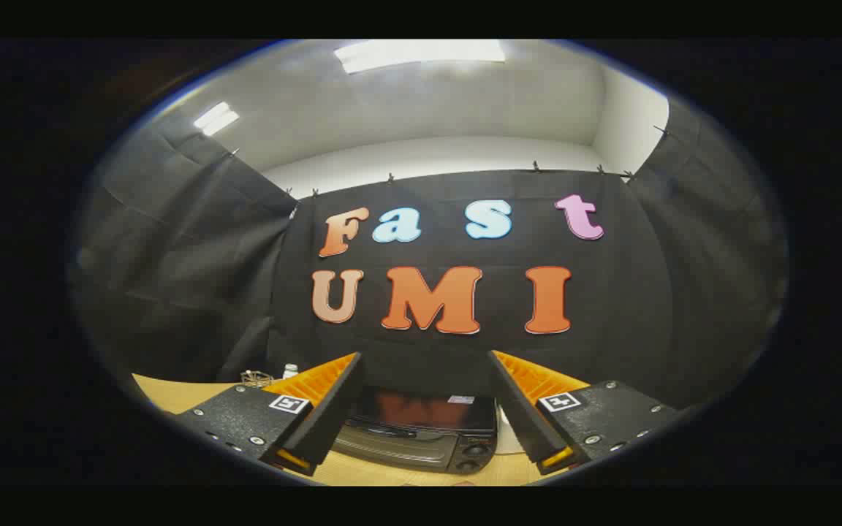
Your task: Open the toaster oven, put the food inside, and close the toaster oven door.
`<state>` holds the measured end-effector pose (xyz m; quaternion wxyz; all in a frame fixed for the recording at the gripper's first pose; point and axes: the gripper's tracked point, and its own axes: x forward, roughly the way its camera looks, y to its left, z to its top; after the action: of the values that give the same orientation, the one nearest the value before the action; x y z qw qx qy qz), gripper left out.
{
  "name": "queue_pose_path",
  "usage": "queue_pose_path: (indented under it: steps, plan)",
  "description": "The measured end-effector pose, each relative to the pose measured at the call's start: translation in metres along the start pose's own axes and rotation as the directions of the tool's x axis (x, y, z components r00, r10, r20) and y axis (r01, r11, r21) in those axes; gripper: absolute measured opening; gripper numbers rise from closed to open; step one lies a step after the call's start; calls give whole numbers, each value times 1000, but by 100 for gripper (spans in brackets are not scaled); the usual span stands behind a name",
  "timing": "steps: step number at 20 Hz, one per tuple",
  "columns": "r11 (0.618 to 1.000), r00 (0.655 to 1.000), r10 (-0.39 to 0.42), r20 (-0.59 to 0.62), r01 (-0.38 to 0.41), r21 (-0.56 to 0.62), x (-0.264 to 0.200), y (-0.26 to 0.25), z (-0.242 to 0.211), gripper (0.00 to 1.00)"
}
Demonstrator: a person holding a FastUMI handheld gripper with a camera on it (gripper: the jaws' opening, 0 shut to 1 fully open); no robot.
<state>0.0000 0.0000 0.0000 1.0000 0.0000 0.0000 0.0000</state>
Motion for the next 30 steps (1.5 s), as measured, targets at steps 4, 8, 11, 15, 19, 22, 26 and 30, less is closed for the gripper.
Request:
queue_pose_path:
  steps: [4,8,11,15,19,22,26,30]
  plan:
    - [1000,999,18,-46,-17,20,8,3,-22,98]
    - [999,998,28,-57,-26,42,8,3,-24,98]
    - [999,999,22,-46,-20,36,5,0,-18,98]
    - [1000,1000,8,-24,-8,23,-2,-3,-7,98]
    - [1000,1000,10,-16,-10,29,-1,2,-7,98]
    - [999,999,20,-42,-19,31,3,11,-18,98]
    - [998,997,42,-72,-39,50,12,25,-34,98]
    - [996,992,66,-105,-59,62,22,39,-51,98]
